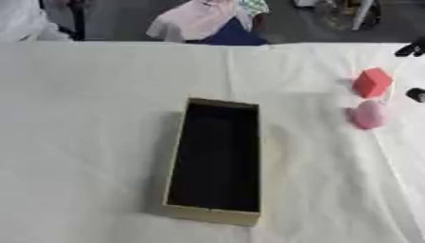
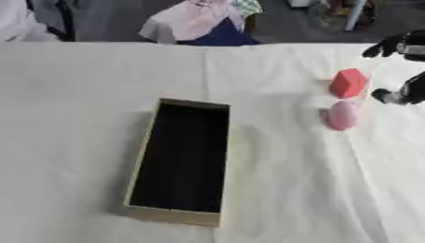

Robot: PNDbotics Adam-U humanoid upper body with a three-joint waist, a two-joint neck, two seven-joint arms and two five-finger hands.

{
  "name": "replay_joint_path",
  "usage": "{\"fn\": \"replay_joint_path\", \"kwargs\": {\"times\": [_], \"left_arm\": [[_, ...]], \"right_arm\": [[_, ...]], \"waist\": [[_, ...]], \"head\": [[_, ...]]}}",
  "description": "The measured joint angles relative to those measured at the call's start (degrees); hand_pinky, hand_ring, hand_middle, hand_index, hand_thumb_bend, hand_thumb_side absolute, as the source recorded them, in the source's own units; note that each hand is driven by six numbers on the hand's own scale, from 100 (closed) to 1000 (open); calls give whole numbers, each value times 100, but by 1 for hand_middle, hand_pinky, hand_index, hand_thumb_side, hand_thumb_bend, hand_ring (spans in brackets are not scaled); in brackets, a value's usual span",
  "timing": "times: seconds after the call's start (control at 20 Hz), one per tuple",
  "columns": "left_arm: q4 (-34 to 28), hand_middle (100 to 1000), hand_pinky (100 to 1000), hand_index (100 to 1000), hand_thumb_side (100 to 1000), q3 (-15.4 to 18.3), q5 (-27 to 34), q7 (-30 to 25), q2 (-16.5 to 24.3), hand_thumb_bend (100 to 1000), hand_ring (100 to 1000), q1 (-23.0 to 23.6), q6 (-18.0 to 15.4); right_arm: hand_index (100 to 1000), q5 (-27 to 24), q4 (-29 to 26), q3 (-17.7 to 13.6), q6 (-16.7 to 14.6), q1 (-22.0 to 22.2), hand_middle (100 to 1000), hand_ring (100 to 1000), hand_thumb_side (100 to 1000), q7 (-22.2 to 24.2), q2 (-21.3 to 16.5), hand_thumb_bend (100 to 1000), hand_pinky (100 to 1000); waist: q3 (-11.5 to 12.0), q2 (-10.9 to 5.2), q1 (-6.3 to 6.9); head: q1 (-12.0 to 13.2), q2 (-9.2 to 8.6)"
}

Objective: Pick up objects on the table and place them in the box.

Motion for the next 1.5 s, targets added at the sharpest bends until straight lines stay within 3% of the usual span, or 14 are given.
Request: {"fn": "replay_joint_path", "kwargs": {"times": [0.65,1.5], "left_arm": [[0,793,763,943,1000,-26,1,-22,0,317,827,-8,29],[0,793,762,943,1000,-73,43,-86,-9,317,827,-44,40]], "right_arm": [[945,328,623,439,-135,-148,822,861,351,-487,61,329,852],[929,833,1736,638,-213,-576,812,858,348,-757,461,327,841]], "waist": [[67,37,18],[127,91,67]], "head": [[-114,40],[-194,35]]}}
